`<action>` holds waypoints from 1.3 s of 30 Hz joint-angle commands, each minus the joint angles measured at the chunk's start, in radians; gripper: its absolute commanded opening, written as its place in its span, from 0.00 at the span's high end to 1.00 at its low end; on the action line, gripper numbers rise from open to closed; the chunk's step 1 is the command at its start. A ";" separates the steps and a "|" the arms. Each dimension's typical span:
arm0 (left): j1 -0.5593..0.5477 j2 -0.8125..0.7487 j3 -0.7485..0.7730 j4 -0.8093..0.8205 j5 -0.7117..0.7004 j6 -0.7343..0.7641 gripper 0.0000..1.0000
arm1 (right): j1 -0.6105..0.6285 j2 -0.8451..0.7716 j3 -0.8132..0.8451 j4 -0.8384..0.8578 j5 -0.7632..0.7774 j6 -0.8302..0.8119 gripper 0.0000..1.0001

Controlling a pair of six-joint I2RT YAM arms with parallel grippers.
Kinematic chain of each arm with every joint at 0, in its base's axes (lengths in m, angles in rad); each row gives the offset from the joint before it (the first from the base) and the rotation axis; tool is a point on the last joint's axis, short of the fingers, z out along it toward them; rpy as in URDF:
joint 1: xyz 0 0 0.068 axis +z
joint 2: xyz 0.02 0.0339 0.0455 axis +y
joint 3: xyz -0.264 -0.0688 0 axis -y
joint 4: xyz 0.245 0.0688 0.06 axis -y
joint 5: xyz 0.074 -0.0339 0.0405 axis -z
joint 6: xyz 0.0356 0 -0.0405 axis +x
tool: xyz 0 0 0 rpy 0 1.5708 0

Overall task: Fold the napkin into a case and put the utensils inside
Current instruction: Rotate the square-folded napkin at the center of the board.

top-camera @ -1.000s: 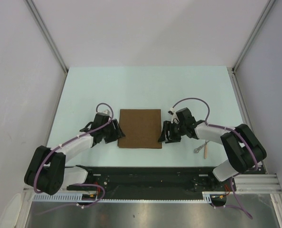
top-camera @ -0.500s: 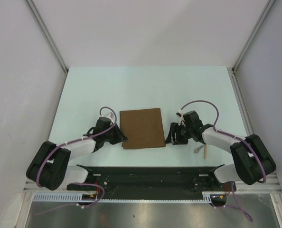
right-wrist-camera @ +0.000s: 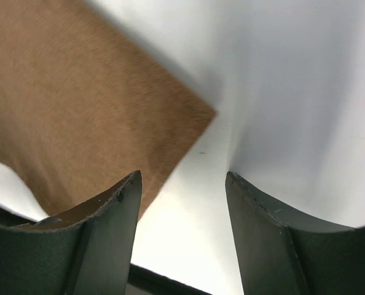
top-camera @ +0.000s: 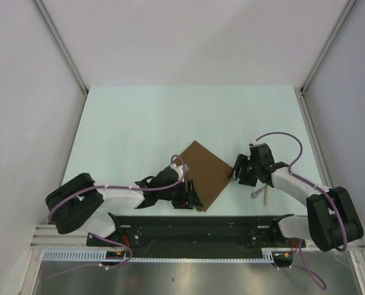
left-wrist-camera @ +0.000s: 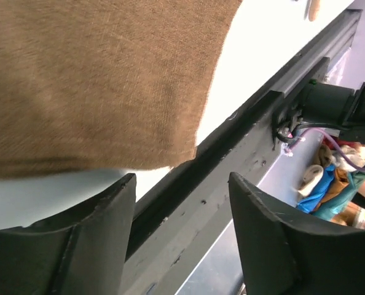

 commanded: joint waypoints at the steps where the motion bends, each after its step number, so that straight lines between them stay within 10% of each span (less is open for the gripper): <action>1: 0.003 -0.130 0.071 -0.252 -0.082 0.120 0.32 | -0.016 -0.034 -0.008 -0.031 0.071 0.028 0.37; 6: 0.132 -0.298 0.188 -0.502 -0.240 0.307 0.26 | -0.017 0.022 -0.025 0.096 0.020 0.047 0.39; 14: 0.495 -0.168 0.297 -0.554 -0.071 0.502 0.15 | -0.014 0.188 0.055 0.215 -0.033 0.054 0.46; 20: 0.552 -0.048 0.288 -0.480 -0.076 0.502 0.15 | -0.017 0.433 0.303 0.302 -0.098 -0.008 0.46; 25: 0.552 -0.032 0.181 -0.387 -0.027 0.450 0.18 | -0.023 0.576 0.579 0.047 -0.031 -0.082 0.45; 31: 0.551 -0.150 0.056 -0.376 -0.018 0.443 0.19 | -0.039 0.489 0.531 -0.081 0.059 -0.119 0.14; 39: 0.552 -0.216 -0.088 -0.329 -0.001 0.412 0.25 | 0.039 0.193 0.219 -0.040 -0.014 -0.068 0.20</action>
